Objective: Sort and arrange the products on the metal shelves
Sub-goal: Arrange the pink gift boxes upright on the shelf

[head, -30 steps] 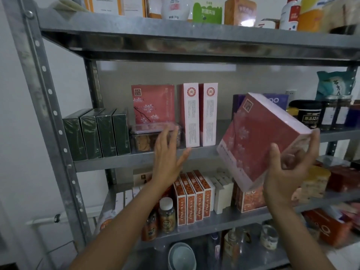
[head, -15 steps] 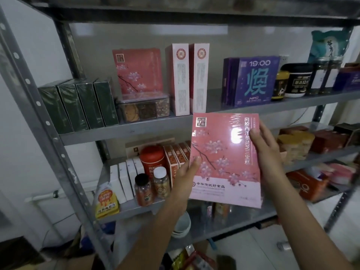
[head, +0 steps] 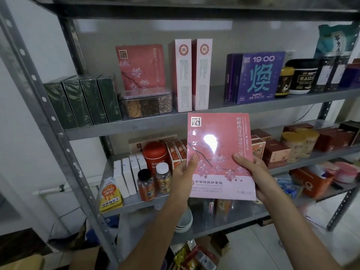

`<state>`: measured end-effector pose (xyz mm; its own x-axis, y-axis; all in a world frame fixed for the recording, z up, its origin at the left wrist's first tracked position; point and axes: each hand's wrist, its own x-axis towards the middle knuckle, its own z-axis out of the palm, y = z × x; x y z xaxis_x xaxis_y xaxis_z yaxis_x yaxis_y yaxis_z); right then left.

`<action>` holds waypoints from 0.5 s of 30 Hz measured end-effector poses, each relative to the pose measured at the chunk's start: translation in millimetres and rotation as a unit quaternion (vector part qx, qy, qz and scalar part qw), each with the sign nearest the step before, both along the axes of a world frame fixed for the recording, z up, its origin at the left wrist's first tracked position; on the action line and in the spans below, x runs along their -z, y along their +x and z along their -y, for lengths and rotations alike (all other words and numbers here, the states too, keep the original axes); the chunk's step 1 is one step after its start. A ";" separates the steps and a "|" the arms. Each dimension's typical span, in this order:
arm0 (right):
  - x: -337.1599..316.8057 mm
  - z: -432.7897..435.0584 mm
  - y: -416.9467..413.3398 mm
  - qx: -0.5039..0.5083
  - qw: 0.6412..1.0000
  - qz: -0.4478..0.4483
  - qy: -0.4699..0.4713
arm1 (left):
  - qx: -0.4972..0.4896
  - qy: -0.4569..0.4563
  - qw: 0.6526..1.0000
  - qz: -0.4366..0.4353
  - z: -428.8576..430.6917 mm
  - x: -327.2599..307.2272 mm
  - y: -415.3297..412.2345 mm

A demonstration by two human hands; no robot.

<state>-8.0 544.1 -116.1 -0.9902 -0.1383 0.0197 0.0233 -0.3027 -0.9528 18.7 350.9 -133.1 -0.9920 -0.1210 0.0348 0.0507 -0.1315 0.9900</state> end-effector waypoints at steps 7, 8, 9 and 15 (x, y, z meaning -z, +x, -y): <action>2.2 -0.7 -2.7 0.010 1.000 -0.015 -0.019 | -0.011 -0.092 0.996 -0.010 -0.8 -5.5 -2.1; 2.8 -0.7 -2.8 0.016 1.000 -0.019 -0.013 | -0.019 -0.120 0.992 -0.026 -1.0 -5.9 -2.5; 3.8 -1.1 -3.2 0.021 0.999 -0.027 -0.005 | -0.026 -0.143 0.988 -0.044 -0.8 -5.4 -3.0; 9.7 -3.7 -6.8 0.029 0.999 -0.026 -0.037 | -0.037 -0.162 0.985 -0.036 -11.3 6.5 -6.9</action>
